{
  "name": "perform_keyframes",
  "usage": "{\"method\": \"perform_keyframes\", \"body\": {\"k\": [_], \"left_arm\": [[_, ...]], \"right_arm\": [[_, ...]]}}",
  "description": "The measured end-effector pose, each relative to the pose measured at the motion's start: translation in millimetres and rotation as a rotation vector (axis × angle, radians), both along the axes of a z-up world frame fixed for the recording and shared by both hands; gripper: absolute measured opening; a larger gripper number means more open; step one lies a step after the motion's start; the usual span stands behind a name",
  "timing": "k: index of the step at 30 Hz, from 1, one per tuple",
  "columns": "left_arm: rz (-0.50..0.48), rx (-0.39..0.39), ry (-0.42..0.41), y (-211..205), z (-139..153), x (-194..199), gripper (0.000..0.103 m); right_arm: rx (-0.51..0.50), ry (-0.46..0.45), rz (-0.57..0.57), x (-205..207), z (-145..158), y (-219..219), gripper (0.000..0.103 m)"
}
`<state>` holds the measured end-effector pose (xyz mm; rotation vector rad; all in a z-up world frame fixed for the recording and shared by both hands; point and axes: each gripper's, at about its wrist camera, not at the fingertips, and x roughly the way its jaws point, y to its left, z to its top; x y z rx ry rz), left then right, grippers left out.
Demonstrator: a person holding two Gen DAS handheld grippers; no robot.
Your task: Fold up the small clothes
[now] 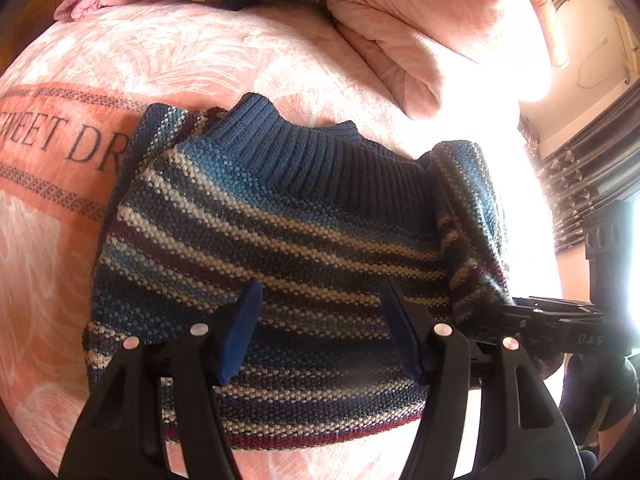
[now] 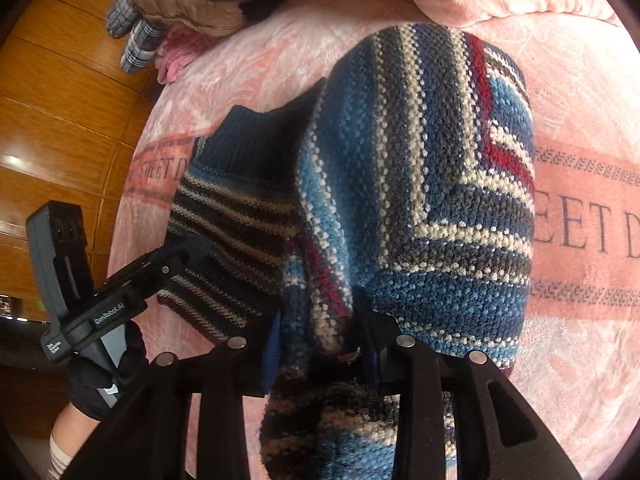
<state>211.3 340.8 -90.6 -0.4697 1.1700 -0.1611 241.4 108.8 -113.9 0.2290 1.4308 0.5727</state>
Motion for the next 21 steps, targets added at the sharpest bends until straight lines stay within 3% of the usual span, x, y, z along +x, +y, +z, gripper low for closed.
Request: {"method": "perform_keyframes", "body": {"k": [6,8,11,15,21], "left_arm": [[0.004,-0.029,-0.015,-0.2,6.2,1.6,0.061],[-0.001,-0.041,-0.013,-1.6,6.4,1.5,0.061],[-0.001,-0.089,0.001,-4.6,4.8,2.2,0.061],[-0.020,-0.175,0.007,-15.6,5.6,5.3,0.060],[-0.051,-0.298,0.034,-46.1,2.3,10.4,0.060]], "right_arm": [[0.037,0.011,0.000,-3.7,-7.6,5.0,0.048],[0.086,0.031,-0.012,-3.6,-9.1,1.8,0.060],[0.149,0.057,-0.032,-3.3,-6.3,-7.1,0.061],[0.226,0.019,-0.055,-6.5,24.4,-33.3,0.061],[0.130,-0.065,-0.109,-22.4,52.2,-99.3,0.061]]}}
